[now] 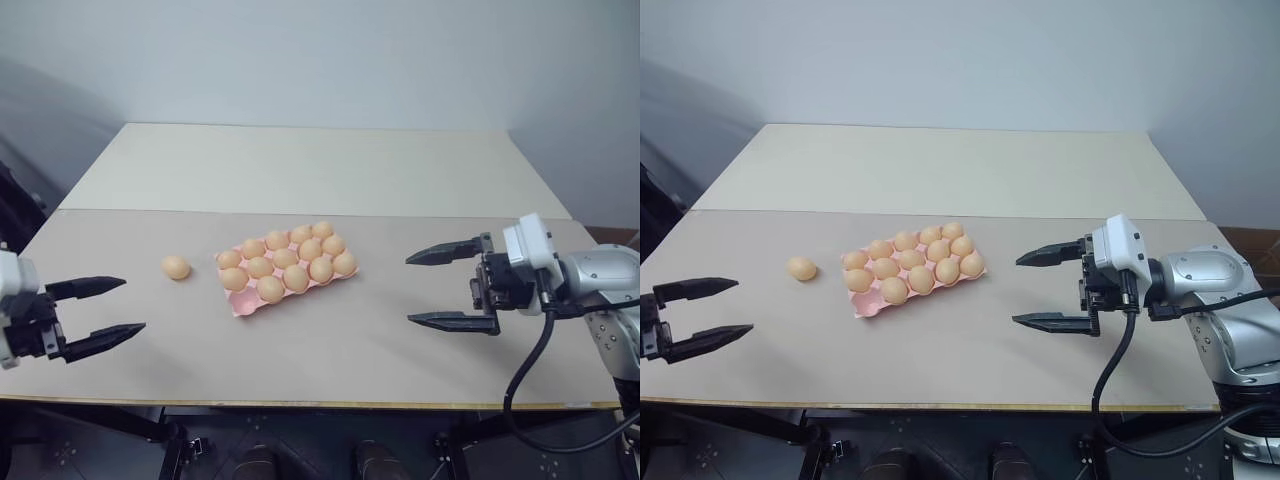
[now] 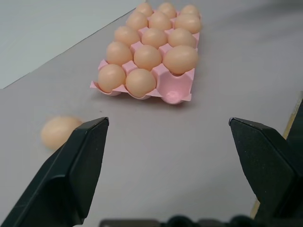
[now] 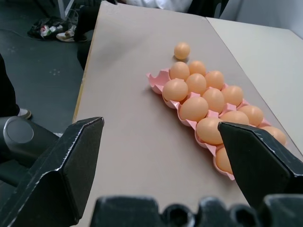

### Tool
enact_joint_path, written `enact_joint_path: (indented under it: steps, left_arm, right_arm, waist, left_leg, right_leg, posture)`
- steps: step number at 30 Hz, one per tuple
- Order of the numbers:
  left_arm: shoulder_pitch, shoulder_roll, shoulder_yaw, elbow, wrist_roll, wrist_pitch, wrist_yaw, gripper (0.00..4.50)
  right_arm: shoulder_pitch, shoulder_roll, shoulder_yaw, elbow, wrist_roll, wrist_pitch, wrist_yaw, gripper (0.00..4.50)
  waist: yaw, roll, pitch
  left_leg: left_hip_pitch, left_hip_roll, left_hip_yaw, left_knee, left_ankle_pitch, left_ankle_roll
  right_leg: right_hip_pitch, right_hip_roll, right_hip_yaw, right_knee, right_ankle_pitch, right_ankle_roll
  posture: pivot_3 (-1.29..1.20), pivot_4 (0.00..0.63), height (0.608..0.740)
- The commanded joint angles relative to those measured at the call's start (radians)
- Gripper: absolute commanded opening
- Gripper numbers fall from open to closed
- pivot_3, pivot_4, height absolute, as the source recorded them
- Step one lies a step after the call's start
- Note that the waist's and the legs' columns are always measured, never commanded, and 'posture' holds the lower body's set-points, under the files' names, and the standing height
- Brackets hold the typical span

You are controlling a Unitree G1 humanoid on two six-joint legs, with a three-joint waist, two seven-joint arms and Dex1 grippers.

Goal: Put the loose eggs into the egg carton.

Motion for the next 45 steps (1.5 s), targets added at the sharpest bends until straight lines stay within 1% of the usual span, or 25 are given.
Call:
enact_joint_path:
  steps: [1,6,8,11,14,17,21,25,31,34,37,38,39,41,44,45]
  left_arm:
    - [0.033,-0.018,0.049,-0.076,-0.035,0.021,0.038,4.42]
    - [0.004,-0.033,0.02,-0.067,-0.036,0.042,0.12,4.42]
    - [-0.04,-0.039,-0.012,-0.043,-0.028,0.069,0.193,4.42]
    - [-0.13,-0.053,-0.098,-0.002,0.026,0.12,0.34,4.42]
    - [-0.241,-0.091,-0.207,0.058,0.108,0.127,0.484,4.42]
    - [-0.358,-0.137,-0.301,0.155,0.181,0.098,0.577,4.42]
    - [-0.51,-0.181,-0.409,0.34,0.27,0.029,0.63,4.42]
    - [-0.636,-0.217,-0.484,0.53,0.339,-0.042,0.652,4.42]
    - [-0.758,-0.253,-0.572,0.758,0.392,-0.101,0.595,4.42]
    - [-0.8,-0.271,-0.595,0.836,0.42,-0.109,0.607,3.84]
    - [-0.81,-0.277,-0.6,0.846,0.426,-0.119,0.596,2.83]
    - [-0.811,-0.277,-0.599,0.845,0.426,-0.117,0.596,2.57]
    - [-0.812,-0.277,-0.597,0.844,0.427,-0.119,0.596,2.46]
    - [-0.81,-0.268,-0.583,0.812,0.412,-0.117,0.576,2.44]
    - [-0.791,-0.256,-0.568,0.721,0.389,-0.123,0.541,2.44]
    - [-0.775,-0.251,-0.556,0.646,0.348,-0.108,0.49,2.44]
  right_arm:
    - [-0.014,-0.005,-0.015,-0.003,0.004,-0.026,0.012,4.5]
    - [-0.029,-0.001,-0.009,0.007,0.0,-0.03,0.017,4.5]
    - [-0.03,0.0,-0.009,0.006,0.0,-0.033,0.019,4.5]
    - [-0.029,0.001,-0.012,0.0,0.001,-0.034,0.016,4.5]
    - [-0.027,0.003,-0.014,-0.01,0.004,-0.033,0.011,4.5]
    - [-0.026,0.003,-0.018,-0.02,0.008,-0.03,0.007,4.5]
    - [-0.029,0.003,-0.019,-0.028,0.011,-0.027,0.002,4.5]
    - [-0.02,0.001,-0.025,-0.049,0.014,-0.022,-0.011,4.5]
    - [0.007,-0.006,-0.051,-0.098,0.03,-0.011,-0.037,4.5]
    - [0.014,-0.008,-0.059,-0.113,0.035,-0.011,-0.055,4.5]
    - [0.024,-0.01,-0.066,-0.12,0.037,-0.01,-0.068,4.5]
    - [0.027,-0.011,-0.069,-0.122,0.038,-0.01,-0.07,4.5]
    - [0.029,-0.011,-0.07,-0.123,0.039,-0.01,-0.072,4.5]
    - [0.032,-0.011,-0.072,-0.123,0.038,-0.011,-0.076,4.5]
    - [0.037,-0.012,-0.076,-0.123,0.039,-0.012,-0.079,4.5]
    - [0.038,-0.011,-0.075,-0.123,0.039,-0.012,-0.079,4.5]
  waist:
    - [0.002,0.0,0.0]
    - [0.002,0.0,0.0]
    - [0.003,0.0,0.0]
    - [0.005,0.0,0.0]
    - [0.004,0.0,0.0]
    - [0.004,0.0,0.0]
    - [0.005,0.0,0.0]
    - [0.002,0.0,0.0]
    - [0.004,0.0,0.0]
    - [0.005,0.0,0.0]
    - [0.005,-0.001,0.0]
    - [0.004,-0.001,0.0]
    - [0.004,0.0,0.0]
    - [0.003,0.0,0.0]
    - [0.004,0.0,0.0]
    - [0.004,0.0,0.0]
  left_leg:
    - [0.0,0.0,0.0,0.0,0.0,0.0]
    - [0.0,0.0,0.0,0.0,0.0,0.0]
    - [0.0,0.0,0.0,0.0,0.0,0.0]
    - [0.001,0.0,0.0,0.0,0.0,0.0]
    - [0.001,0.0,0.0,0.0,0.0,0.0]
    - [0.001,-0.001,-0.001,0.0,0.0,0.0]
    - [0.0,-0.001,-0.001,0.0,0.0,0.0]
    - [0.0,-0.001,-0.001,0.0,0.0,0.0]
    - [-0.001,-0.001,-0.001,0.0,0.0,0.0]
    - [-0.001,-0.002,-0.001,0.001,0.0,0.0]
    - [-0.001,-0.002,-0.002,0.001,0.0,0.0]
    - [-0.001,-0.002,-0.002,0.001,0.0,0.0]
    - [-0.001,-0.002,-0.002,0.001,0.0,0.0]
    - [-0.001,-0.002,-0.002,0.002,0.0,0.0]
    - [-0.002,-0.002,-0.003,0.002,0.0,0.0]
    - [-0.003,-0.002,-0.004,0.003,0.0,0.0]
  right_leg:
    - [0.0,0.0,0.0,0.0,0.0,0.0]
    - [0.0,0.0,0.0,0.0,0.0,0.0]
    - [0.0,0.0,0.0,0.0,0.0,0.0]
    - [0.001,0.0,0.0,0.0,0.0,0.0]
    - [0.001,0.0,0.0,0.0,0.0,0.0]
    - [0.001,0.0,0.0,0.0,0.0,0.0]
    - [0.001,0.0,0.0,0.0,0.0,0.0]
    - [0.0,0.0,0.0,0.0,0.0,0.0]
    - [0.0,0.0,0.0,0.0,0.0,0.0]
    - [0.001,0.0,0.0,0.001,0.0,0.0]
    - [0.001,0.0,-0.001,0.001,0.0,0.0]
    - [0.001,0.0,-0.001,0.001,0.0,0.0]
    - [0.001,0.0,-0.001,0.001,0.001,0.0]
    - [0.001,0.0,-0.001,0.001,0.001,0.0]
    - [0.001,0.0,-0.002,0.001,0.001,0.0]
    - [0.001,0.0,-0.002,0.001,0.001,0.0]
  posture:
    - [0.0,0.15,0.74]
    - [0.0,0.15,0.74]
    - [0.0,0.15,0.74]
    - [0.0,0.15,0.74]
    - [0.0,0.15,0.74]
    - [0.0,0.15,0.74]
    - [0.0,0.15,0.74]
    - [0.0,0.15,0.74]
    - [0.0,0.15,0.74]
    - [0.0,0.15,0.74]
    - [0.0,0.15,0.74]
    - [0.0,0.15,0.74]
    - [0.0,0.15,0.74]
    - [0.0,0.15,0.74]
    - [0.0,0.15,0.74]
    - [0.0,0.15,0.74]
